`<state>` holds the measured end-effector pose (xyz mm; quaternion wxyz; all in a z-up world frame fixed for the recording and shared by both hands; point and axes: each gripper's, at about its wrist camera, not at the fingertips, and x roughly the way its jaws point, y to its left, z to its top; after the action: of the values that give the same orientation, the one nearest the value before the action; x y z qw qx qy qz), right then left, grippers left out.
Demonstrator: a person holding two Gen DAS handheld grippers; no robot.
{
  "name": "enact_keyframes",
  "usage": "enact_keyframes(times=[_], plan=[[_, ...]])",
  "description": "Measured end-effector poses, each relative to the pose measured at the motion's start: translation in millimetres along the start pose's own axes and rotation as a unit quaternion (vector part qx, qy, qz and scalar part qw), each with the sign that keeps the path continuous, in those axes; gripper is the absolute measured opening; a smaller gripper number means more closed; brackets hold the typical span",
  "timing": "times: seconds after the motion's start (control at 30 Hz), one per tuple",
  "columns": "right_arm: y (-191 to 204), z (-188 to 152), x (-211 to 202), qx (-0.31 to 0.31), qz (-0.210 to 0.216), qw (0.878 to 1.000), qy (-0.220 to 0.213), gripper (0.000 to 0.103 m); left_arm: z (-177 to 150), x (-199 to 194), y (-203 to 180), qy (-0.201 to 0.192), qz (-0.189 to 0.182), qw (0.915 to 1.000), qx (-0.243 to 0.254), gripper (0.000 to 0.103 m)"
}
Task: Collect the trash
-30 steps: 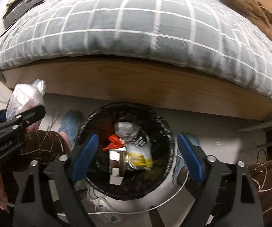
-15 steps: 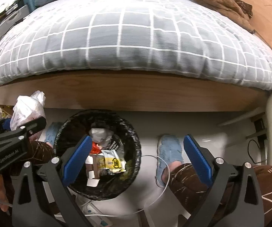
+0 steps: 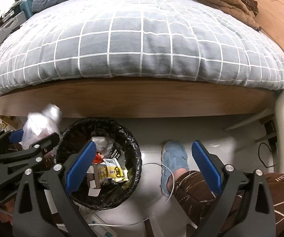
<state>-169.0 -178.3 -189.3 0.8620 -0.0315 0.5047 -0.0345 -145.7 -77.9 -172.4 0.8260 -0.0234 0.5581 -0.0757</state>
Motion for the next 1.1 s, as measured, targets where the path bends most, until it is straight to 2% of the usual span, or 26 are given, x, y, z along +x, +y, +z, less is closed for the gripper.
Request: enact_keyframes(times=[0.2, 0.4, 0.63, 0.87, 1.1], plan=[[5, 2, -6, -0.006, 0.002, 1.0, -0.01, 0.094, 0, -14, 18, -0.024, 0.017, 0.9994, -0.017, 0.087], [9, 17, -39, -0.002, 0.006, 0.999, -0.046, 0.094, 3, -57, 39, -0.072, 0.034, 0.9962, -0.035, 0.097], [11, 39, -98, 0.001, 0.013, 0.994, -0.104, 0.094, 14, -125, 44, -0.135, 0.035, 0.9897, -0.032, 0.097], [18, 45, -164, -0.004, 0.023, 0.986, -0.162, 0.096, 13, -182, 41, -0.172, 0.028, 0.9844, -0.026, 0.097], [17, 39, -201, 0.0, 0.025, 0.982, -0.186, 0.096, 6, -223, 36, -0.198, 0.027, 0.9796, -0.02, 0.097]])
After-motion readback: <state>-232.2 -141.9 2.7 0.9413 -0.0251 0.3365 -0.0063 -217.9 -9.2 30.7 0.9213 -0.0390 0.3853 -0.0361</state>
